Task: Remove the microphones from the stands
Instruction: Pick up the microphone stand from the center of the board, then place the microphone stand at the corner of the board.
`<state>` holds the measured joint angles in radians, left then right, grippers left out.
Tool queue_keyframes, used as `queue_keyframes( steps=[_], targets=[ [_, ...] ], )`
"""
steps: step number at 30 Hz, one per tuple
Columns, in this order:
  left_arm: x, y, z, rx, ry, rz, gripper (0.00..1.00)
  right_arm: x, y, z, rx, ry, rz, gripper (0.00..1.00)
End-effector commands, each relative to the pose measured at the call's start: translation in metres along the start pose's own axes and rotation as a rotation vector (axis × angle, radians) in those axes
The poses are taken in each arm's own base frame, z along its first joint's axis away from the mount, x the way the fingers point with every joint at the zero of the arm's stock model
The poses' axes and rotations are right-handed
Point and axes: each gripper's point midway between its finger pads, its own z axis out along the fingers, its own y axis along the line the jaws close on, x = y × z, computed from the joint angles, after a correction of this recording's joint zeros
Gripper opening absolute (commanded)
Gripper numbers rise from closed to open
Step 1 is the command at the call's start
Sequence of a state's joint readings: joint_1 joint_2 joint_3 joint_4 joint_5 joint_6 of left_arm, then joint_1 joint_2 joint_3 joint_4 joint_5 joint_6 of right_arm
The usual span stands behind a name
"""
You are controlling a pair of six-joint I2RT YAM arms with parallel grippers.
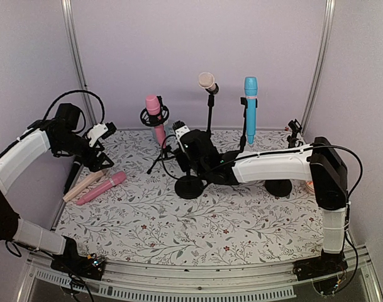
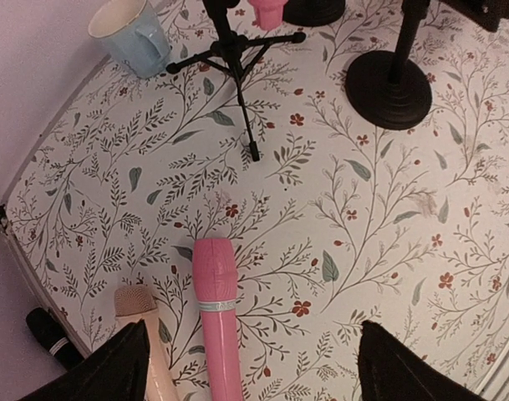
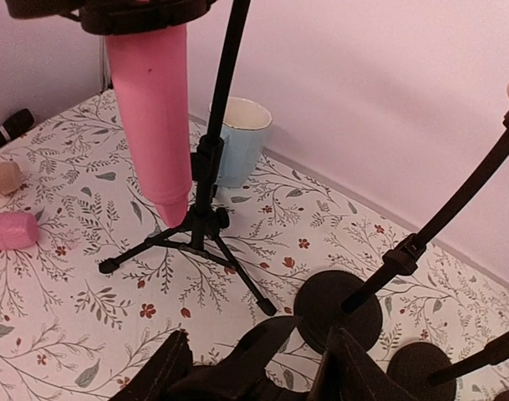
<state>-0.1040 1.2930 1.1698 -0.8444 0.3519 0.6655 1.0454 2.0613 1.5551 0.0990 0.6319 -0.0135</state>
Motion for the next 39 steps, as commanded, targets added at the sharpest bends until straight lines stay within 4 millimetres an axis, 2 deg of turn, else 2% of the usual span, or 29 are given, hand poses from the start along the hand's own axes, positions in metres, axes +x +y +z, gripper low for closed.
queue_keyframes(
  steps=[1,8,9,14,18,27,30,35,39],
  targets=[
    [-0.006,-0.006,-0.004,0.013,-0.020,0.022,0.87,-0.006,-0.022,-0.009,0.031,-0.007,-0.032,0.41],
    [-0.006,-0.005,-0.007,-0.002,-0.020,0.029,0.87,-0.002,-0.062,-0.020,0.061,0.006,-0.021,0.20],
    [-0.005,-0.005,-0.008,-0.004,-0.019,0.031,0.88,-0.003,-0.069,-0.023,0.067,0.003,-0.016,0.15],
    [-0.006,-0.004,-0.009,-0.011,-0.019,0.036,0.88,0.005,-0.102,-0.035,0.093,0.018,-0.020,0.07],
    [-0.008,-0.003,-0.011,-0.011,-0.023,0.037,0.88,0.010,-0.134,-0.043,0.127,0.037,-0.020,0.05],
    [-0.009,-0.003,-0.011,-0.010,-0.023,0.037,0.88,0.070,-0.219,-0.054,0.287,0.186,-0.003,0.05],
    [-0.008,-0.003,-0.011,-0.011,-0.020,0.037,0.88,0.084,-0.243,-0.060,0.353,0.221,0.006,0.04],
    [-0.007,-0.004,-0.010,-0.005,-0.018,0.037,0.88,0.089,-0.278,-0.072,0.445,0.255,-0.005,0.03],
    [-0.007,-0.004,-0.009,-0.001,-0.017,0.033,0.88,0.085,-0.296,-0.081,0.479,0.264,-0.011,0.03]
  ],
)
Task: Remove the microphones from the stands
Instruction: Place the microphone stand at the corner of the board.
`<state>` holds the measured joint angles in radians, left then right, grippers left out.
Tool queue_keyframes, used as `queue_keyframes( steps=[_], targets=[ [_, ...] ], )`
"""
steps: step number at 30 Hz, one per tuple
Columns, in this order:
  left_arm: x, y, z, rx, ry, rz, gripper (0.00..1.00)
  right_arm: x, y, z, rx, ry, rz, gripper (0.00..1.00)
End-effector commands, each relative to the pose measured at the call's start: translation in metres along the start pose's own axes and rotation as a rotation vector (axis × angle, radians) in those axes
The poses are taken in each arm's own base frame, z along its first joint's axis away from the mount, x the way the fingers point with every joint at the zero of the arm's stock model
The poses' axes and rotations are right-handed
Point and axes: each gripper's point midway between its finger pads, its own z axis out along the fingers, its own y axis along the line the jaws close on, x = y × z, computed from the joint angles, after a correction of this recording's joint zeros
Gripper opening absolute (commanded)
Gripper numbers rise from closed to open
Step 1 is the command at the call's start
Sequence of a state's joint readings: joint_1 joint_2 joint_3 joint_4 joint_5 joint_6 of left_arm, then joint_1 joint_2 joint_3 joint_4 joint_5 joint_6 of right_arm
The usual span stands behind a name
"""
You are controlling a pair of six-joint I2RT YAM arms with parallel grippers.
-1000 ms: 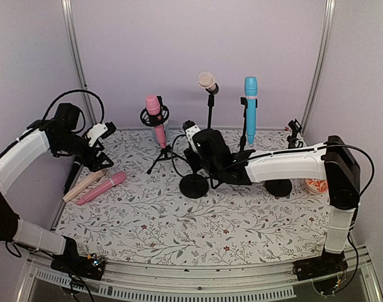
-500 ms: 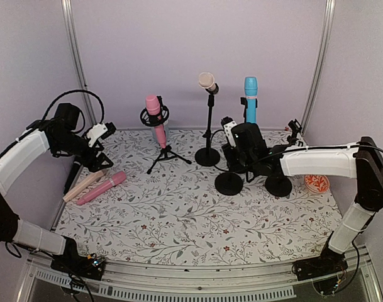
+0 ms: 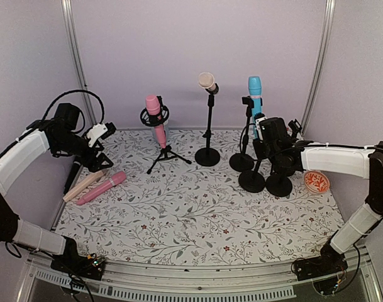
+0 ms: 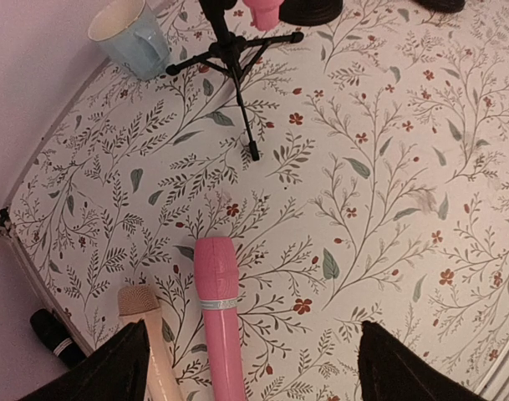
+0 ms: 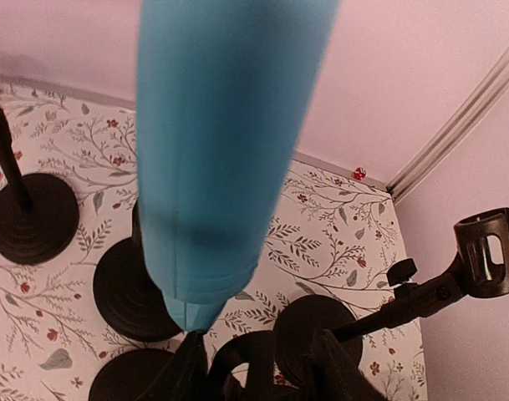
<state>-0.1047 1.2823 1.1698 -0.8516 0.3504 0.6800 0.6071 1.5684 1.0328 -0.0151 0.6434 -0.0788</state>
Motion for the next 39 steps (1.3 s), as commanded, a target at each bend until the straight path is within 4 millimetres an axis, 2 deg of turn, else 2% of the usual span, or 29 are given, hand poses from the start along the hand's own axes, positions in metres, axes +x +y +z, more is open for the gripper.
queue_keyframes(
  steps=[1,10,13,15,16,19,21,23,27,28,29,30,34,39],
  targets=[
    [-0.007,-0.003,-0.006,0.003,-0.015,0.016,0.88,0.000,-0.035,-0.008,0.091,0.022,-0.026,0.03],
    [-0.008,-0.003,-0.006,0.004,-0.018,0.018,0.88,0.022,-0.064,-0.007,0.205,0.095,-0.133,0.03],
    [-0.008,-0.004,-0.007,0.005,-0.023,0.020,0.88,0.021,-0.064,-0.008,0.184,0.092,-0.116,0.04],
    [-0.009,-0.004,-0.007,0.005,-0.023,0.019,0.88,0.018,-0.061,-0.010,0.157,0.088,-0.094,0.10],
    [-0.008,-0.004,-0.007,0.005,-0.024,0.017,0.88,0.015,-0.059,-0.010,0.139,0.082,-0.076,0.23],
    [-0.008,-0.004,-0.006,0.006,-0.022,0.014,0.88,-0.003,-0.053,-0.015,0.075,0.046,-0.012,0.65],
    [-0.009,-0.004,-0.007,0.006,-0.022,0.015,0.88,-0.022,-0.052,-0.022,0.034,-0.001,0.036,0.80],
    [-0.008,-0.004,-0.008,0.004,-0.020,0.014,0.88,-0.050,-0.052,-0.033,-0.014,-0.072,0.084,0.88],
    [-0.009,-0.004,-0.008,0.006,-0.021,0.014,0.88,-0.099,-0.051,-0.050,-0.101,-0.201,0.138,0.95],
    [-0.009,-0.004,-0.008,0.006,-0.022,0.014,0.88,-0.103,-0.047,-0.050,-0.118,-0.211,0.129,0.96],
    [-0.009,-0.004,-0.008,0.006,-0.021,0.012,0.88,-0.119,-0.048,-0.052,-0.127,-0.241,0.137,0.96],
    [-0.009,-0.004,-0.008,0.007,-0.021,0.011,0.88,-0.126,-0.047,-0.050,-0.129,-0.251,0.125,0.97],
    [-0.009,-0.004,-0.009,0.002,-0.022,0.012,0.88,-0.145,-0.034,-0.033,-0.135,-0.260,0.075,0.96],
    [-0.008,-0.005,-0.012,-0.002,-0.021,0.018,0.88,-0.156,-0.025,-0.008,-0.113,-0.250,0.027,0.92]
  ],
)
